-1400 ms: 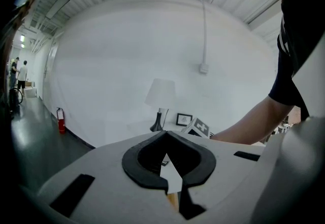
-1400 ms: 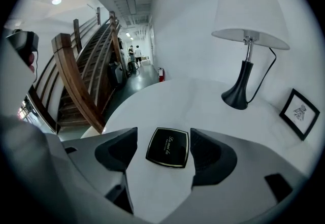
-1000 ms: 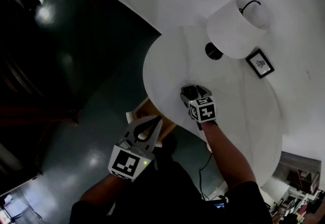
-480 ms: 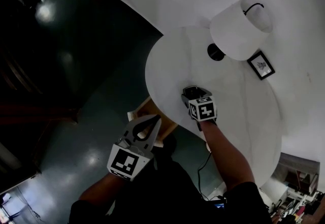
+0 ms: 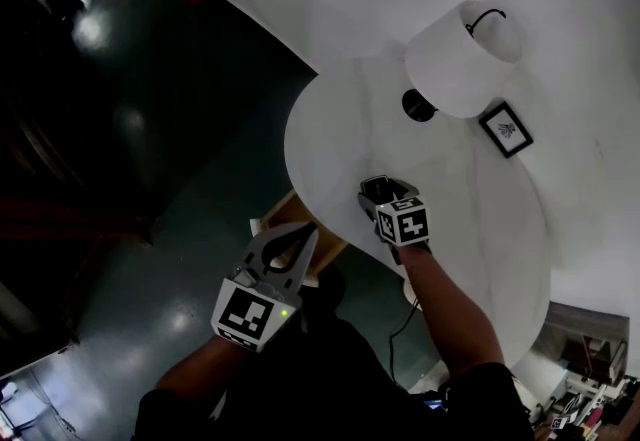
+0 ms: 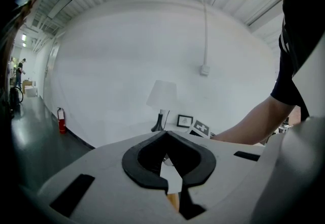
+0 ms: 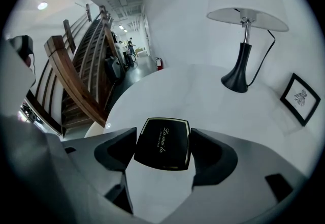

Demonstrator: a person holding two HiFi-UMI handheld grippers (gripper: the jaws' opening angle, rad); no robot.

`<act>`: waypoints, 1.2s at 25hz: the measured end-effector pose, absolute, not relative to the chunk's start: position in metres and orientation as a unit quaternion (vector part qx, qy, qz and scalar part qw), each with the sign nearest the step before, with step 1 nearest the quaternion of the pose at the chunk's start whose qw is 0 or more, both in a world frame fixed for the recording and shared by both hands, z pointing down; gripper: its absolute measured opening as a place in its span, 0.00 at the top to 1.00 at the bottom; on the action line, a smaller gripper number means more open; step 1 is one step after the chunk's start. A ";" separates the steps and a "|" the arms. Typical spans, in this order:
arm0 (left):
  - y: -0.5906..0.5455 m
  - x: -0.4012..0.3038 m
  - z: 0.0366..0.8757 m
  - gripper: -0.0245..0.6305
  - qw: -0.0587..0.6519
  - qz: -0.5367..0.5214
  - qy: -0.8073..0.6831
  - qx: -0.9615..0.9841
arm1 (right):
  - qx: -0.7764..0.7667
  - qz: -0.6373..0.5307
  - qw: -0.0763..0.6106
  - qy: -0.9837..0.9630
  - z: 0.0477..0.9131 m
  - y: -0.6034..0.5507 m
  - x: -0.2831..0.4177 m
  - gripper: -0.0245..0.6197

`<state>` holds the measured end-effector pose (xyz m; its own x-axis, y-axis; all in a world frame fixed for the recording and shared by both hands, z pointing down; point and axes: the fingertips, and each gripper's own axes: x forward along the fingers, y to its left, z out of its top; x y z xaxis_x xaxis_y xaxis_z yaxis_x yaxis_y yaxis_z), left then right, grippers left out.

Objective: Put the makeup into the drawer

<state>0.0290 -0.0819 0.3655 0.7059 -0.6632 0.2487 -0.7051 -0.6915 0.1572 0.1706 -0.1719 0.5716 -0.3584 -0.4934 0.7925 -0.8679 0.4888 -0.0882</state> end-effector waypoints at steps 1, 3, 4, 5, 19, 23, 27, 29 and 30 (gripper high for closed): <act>-0.080 0.030 0.365 0.95 0.120 0.088 -0.372 0.916 | 0.434 0.257 0.361 -0.784 0.568 -0.169 0.172 0.52; -0.076 0.032 0.365 0.95 0.119 0.090 -0.370 0.917 | 0.432 0.253 0.357 -0.788 0.560 -0.163 0.173 0.52; -0.075 0.033 0.364 0.95 0.119 0.090 -0.371 0.916 | 0.431 0.251 0.356 -0.790 0.556 -0.160 0.174 0.52; -0.075 0.034 0.363 0.95 0.119 0.089 -0.373 0.916 | 0.429 0.249 0.354 -0.792 0.552 -0.157 0.175 0.52; -0.053 0.015 0.339 0.95 0.098 0.080 -0.411 0.903 | 0.365 0.234 0.330 -0.838 0.502 -0.097 0.134 0.52; -0.050 -0.001 0.342 0.95 0.101 0.078 -0.433 0.892 | 0.325 0.225 0.331 -0.857 0.502 -0.076 0.100 0.52; -0.044 -0.016 0.348 0.95 0.106 0.080 -0.445 0.885 | 0.284 0.211 0.342 -0.871 0.509 -0.055 0.063 0.52; -0.041 -0.022 0.353 0.95 0.110 0.083 -0.449 0.883 | 0.268 0.207 0.345 -0.875 0.515 -0.048 0.049 0.52; -0.041 -0.024 0.356 0.95 0.112 0.084 -0.451 0.882 | 0.261 0.206 0.346 -0.877 0.519 -0.045 0.042 0.52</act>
<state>-0.0241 -0.0405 0.3562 0.5800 -0.7755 0.2493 -0.8133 -0.5688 0.1228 0.0423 -0.0449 0.5189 -0.6237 -0.3156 0.7151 -0.6013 0.7782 -0.1811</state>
